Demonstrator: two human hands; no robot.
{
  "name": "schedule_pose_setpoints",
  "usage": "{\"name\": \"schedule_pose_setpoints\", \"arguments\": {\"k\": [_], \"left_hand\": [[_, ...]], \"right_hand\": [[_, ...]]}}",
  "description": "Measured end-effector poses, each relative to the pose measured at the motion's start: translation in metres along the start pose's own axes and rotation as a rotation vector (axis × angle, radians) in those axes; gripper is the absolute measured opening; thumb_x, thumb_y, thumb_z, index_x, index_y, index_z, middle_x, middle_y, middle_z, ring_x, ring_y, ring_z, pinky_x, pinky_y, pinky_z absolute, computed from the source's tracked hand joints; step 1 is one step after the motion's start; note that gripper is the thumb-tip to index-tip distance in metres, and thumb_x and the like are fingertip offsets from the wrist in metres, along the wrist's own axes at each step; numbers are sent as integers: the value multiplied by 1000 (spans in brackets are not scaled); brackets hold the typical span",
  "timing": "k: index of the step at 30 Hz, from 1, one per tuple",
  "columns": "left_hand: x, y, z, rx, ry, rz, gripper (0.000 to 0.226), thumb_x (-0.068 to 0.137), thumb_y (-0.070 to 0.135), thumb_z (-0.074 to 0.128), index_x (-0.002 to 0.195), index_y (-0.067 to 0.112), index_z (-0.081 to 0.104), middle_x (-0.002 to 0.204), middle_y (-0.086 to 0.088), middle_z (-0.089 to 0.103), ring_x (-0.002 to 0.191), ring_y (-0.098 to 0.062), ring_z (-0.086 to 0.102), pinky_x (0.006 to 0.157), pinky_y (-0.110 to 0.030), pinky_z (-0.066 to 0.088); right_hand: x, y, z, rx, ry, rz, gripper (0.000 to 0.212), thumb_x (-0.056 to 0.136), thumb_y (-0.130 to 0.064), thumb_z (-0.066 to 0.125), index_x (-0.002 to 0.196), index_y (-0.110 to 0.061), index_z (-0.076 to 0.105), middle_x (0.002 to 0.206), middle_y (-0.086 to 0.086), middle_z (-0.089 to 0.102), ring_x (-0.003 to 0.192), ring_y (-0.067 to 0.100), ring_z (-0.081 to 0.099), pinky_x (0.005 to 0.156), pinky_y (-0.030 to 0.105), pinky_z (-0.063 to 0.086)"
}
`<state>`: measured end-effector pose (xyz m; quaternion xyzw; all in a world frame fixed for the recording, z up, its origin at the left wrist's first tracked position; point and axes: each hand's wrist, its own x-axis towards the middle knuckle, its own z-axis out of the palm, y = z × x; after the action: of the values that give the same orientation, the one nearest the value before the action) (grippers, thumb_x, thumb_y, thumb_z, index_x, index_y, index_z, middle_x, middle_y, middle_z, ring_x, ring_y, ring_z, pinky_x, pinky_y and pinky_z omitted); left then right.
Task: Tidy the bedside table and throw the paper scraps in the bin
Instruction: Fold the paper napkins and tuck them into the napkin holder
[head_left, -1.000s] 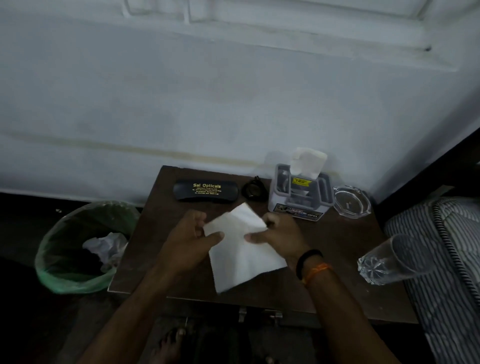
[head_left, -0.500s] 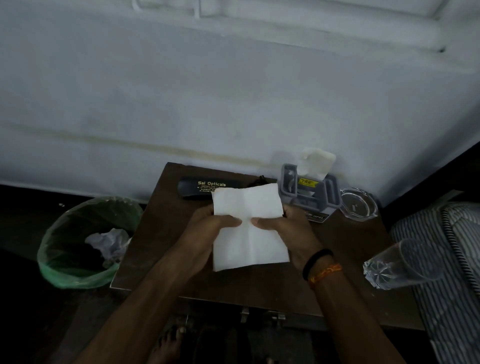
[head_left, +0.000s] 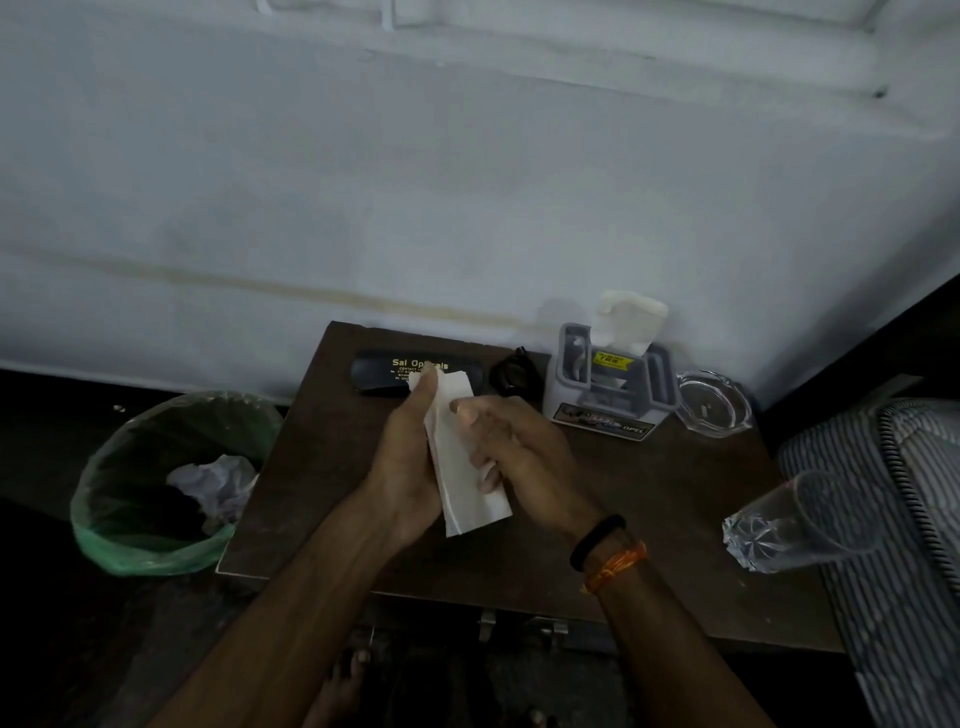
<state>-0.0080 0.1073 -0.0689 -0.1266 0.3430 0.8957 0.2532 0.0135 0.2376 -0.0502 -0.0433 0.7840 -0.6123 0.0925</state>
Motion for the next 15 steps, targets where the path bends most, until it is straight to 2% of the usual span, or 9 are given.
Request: {"name": "schedule_pose_setpoints", "arguments": {"k": [2, 4, 7, 9, 12, 15], "left_hand": [[1, 3, 0, -3, -44, -6, 72, 85, 72, 46, 90, 7, 77, 91, -13, 69, 83, -26, 66, 79, -38, 53], [0, 3, -1, 52, -62, 6, 69, 85, 71, 48, 91, 9, 78, 93, -13, 72, 86, -26, 70, 79, -38, 56], [-2, -1, -3, 166, 4, 33, 36, 90, 42, 62, 98, 10, 76, 100, -13, 72, 93, -26, 71, 83, -39, 58], [-3, -4, -2, 185, 54, 27, 28, 91, 27, 61, 108, 6, 69, 104, -15, 71, 93, -27, 71, 85, -40, 57], [-2, -6, -2, 145, 97, 39, 23, 95, 19, 54, 106, 4, 66, 96, -16, 74, 82, -27, 74, 75, -39, 61], [1, -6, -6, 126, 144, 57, 21, 98, 21, 51, 101, 8, 66, 87, -14, 77, 72, -25, 75, 61, -37, 62]], "right_hand": [[0, 1, -2, -120, 3, -40, 36, 90, -48, 57, 112, -22, 69, 103, -3, 55, 84, 13, 62, 65, 31, 56], [1, 5, -3, -272, 3, -90, 35, 90, -48, 60, 115, -25, 67, 102, -9, 53, 90, 6, 59, 71, 23, 52], [3, 9, -1, -401, 59, -114, 32, 84, -46, 70, 106, -23, 66, 98, -9, 52, 83, 3, 55, 69, 14, 41], [5, 9, -1, -416, 91, -111, 30, 80, -43, 75, 99, -23, 64, 97, -9, 51, 81, 2, 54, 67, 13, 40], [6, 11, -2, -420, 176, -96, 39, 74, -35, 81, 106, -27, 60, 100, -10, 50, 84, 0, 52, 68, 12, 42], [7, 12, -7, -419, 239, -17, 51, 69, -38, 83, 108, -27, 52, 94, -8, 55, 81, 2, 54, 63, 16, 42]]}}
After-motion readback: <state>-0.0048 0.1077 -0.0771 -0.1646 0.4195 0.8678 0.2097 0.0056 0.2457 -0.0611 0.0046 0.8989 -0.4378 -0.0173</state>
